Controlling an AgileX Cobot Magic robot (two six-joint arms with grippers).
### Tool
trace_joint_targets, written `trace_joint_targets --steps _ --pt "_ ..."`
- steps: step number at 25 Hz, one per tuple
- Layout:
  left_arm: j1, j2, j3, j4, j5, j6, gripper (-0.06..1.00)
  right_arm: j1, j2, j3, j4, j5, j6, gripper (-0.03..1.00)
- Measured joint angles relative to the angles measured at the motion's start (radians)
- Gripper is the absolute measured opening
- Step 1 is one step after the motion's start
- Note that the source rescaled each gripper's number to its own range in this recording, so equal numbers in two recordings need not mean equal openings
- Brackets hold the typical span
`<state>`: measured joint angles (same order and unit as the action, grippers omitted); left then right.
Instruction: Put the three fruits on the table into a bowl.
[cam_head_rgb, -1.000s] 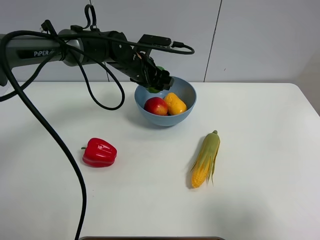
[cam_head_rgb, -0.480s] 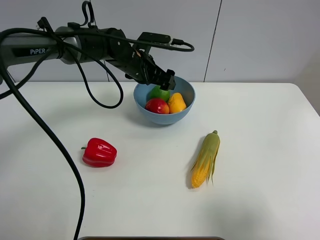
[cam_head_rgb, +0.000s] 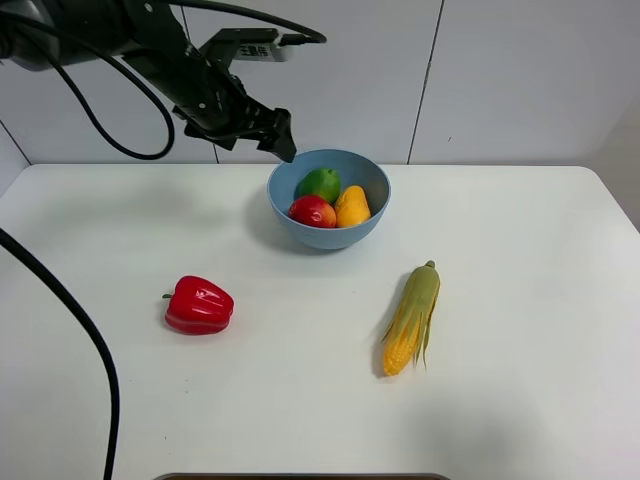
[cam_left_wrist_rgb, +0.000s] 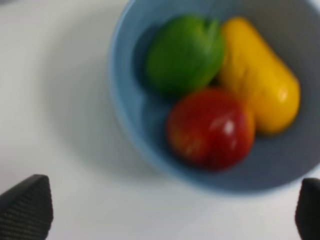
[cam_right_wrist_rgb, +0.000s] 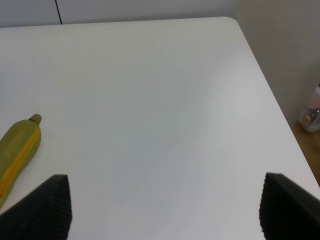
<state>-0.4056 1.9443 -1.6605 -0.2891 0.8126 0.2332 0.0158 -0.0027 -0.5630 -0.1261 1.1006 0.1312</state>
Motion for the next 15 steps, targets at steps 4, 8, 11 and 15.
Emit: trace_joint_targets --steps 4,8,11,15 --pt "0.089 -0.064 0.0 0.01 0.191 0.0 0.98 0.0 0.0 0.0 0.0 0.0 0.0 0.49" --pt "0.171 -0.134 0.0 0.052 0.351 0.01 0.98 0.0 0.0 0.0 0.0 0.0 0.0 0.49" --pt "0.215 -0.194 0.0 0.085 0.388 0.015 0.98 0.0 0.0 0.0 0.0 0.0 0.0 0.49" --pt "0.251 -0.292 0.017 0.12 0.395 0.016 0.98 0.0 0.0 0.0 0.0 0.0 0.0 0.49"
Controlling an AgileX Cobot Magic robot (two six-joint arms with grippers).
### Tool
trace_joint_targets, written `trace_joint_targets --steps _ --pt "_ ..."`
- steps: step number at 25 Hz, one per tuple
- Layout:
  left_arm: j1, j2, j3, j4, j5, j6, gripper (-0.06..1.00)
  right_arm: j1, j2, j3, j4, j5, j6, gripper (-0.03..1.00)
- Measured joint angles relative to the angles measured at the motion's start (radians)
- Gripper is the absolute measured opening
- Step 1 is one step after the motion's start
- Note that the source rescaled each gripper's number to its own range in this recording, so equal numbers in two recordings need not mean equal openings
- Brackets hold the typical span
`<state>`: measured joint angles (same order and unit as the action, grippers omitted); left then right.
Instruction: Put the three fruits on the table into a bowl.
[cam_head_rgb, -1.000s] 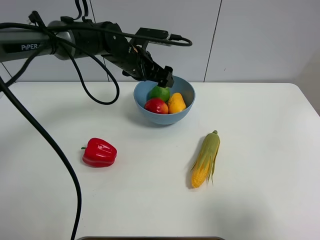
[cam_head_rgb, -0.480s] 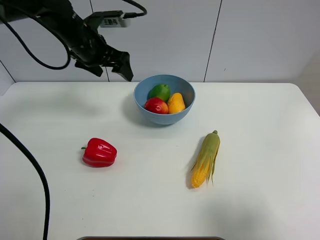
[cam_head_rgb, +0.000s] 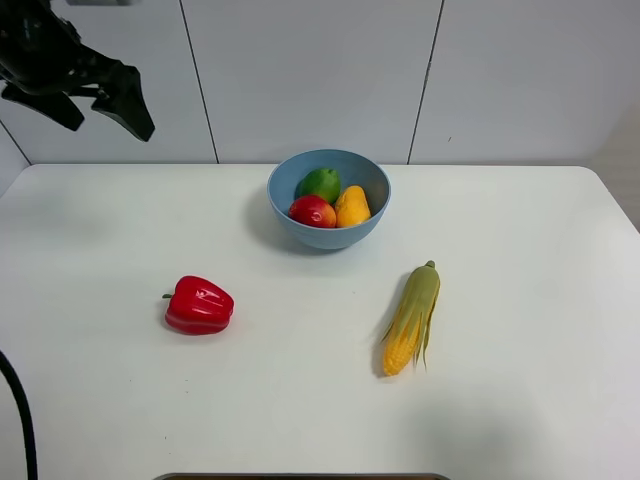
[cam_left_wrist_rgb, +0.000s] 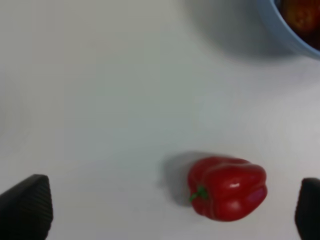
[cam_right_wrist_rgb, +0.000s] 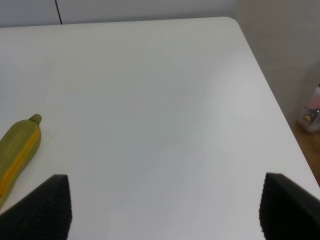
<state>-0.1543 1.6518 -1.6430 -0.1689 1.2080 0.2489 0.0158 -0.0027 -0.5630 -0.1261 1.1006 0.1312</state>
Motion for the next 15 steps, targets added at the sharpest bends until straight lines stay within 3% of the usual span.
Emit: trace_joint_targets --steps 15 --pt "0.026 -0.642 0.476 0.121 0.006 -0.136 0.98 0.0 0.0 0.0 0.0 0.0 0.0 0.49"
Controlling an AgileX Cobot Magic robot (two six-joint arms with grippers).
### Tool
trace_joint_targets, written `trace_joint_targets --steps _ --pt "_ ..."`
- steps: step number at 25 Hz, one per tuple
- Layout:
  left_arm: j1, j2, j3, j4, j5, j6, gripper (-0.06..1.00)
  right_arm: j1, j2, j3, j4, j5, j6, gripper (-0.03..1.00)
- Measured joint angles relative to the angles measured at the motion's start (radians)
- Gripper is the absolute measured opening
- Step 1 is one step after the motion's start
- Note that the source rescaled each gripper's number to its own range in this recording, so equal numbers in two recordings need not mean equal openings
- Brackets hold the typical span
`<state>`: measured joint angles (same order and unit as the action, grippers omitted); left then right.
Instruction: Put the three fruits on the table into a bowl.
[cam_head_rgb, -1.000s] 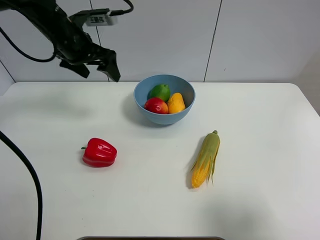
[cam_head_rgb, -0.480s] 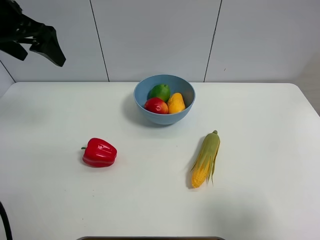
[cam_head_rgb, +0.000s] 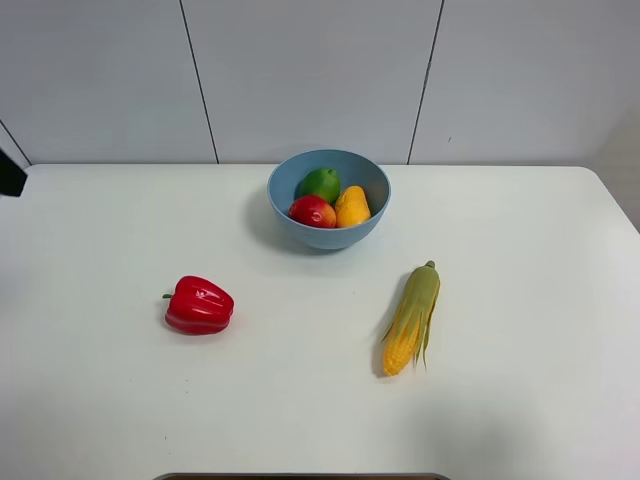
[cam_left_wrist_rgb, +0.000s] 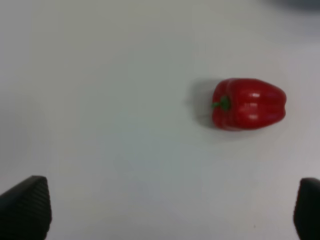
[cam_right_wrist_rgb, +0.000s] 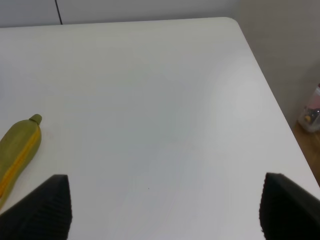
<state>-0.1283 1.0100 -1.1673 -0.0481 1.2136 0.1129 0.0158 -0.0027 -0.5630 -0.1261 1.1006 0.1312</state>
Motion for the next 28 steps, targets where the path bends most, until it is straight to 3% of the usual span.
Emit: trace_joint_targets --steps 10,16,20,23,28 --pt "0.012 -0.46 0.294 0.063 0.001 -0.082 0.98 0.0 0.0 0.0 0.0 0.0 0.0 0.49" --pt "0.122 -0.746 0.503 0.09 -0.001 -0.113 0.98 0.0 0.0 0.0 0.0 0.0 0.0 0.49" --pt "0.186 -0.91 0.617 0.074 -0.09 -0.113 0.98 0.0 0.0 0.0 0.0 0.0 0.0 0.49" --pt "0.195 -0.996 0.691 0.055 -0.14 -0.113 0.98 0.0 0.0 0.0 0.0 0.0 0.0 0.49" --pt "0.196 -1.011 0.714 0.034 -0.116 -0.099 0.98 0.0 0.0 0.0 0.0 0.0 0.0 0.49"
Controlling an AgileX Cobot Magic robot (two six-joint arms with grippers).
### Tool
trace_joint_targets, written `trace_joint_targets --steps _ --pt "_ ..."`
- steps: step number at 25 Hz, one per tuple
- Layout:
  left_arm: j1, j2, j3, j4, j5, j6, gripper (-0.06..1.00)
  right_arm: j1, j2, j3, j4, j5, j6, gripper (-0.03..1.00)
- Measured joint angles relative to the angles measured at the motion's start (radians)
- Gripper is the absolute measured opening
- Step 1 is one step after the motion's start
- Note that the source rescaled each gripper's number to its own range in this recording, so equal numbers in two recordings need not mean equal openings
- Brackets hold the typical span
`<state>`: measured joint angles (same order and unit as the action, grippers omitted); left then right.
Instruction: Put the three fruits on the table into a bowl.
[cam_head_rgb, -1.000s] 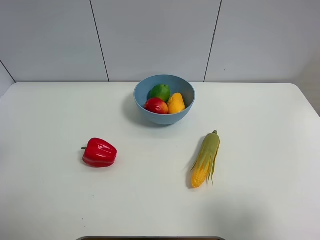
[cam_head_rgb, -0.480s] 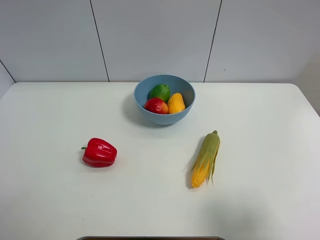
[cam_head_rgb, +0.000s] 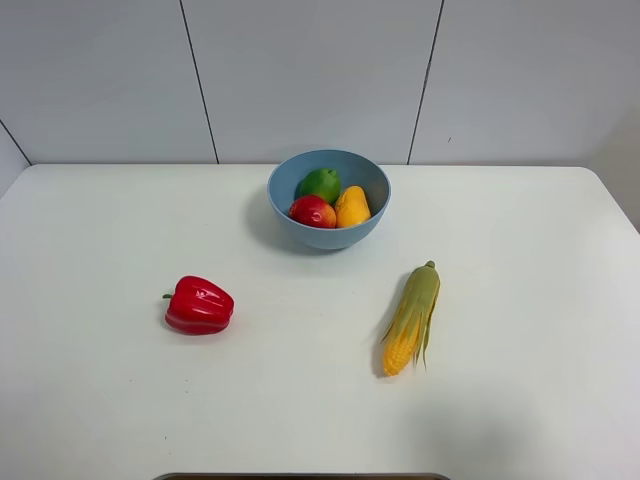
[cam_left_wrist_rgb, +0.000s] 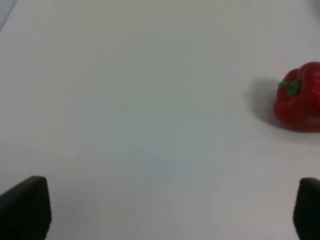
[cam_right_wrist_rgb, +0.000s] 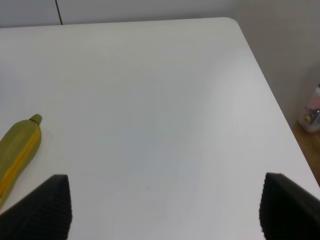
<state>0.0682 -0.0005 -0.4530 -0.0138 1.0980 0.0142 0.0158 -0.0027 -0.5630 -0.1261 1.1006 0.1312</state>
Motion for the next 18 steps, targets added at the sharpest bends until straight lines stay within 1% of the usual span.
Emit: trace_joint_targets --steps 18 --pt "0.0 -0.001 0.0 -0.005 0.001 0.013 0.98 0.0 0.0 0.0 0.0 0.0 0.0 0.49"
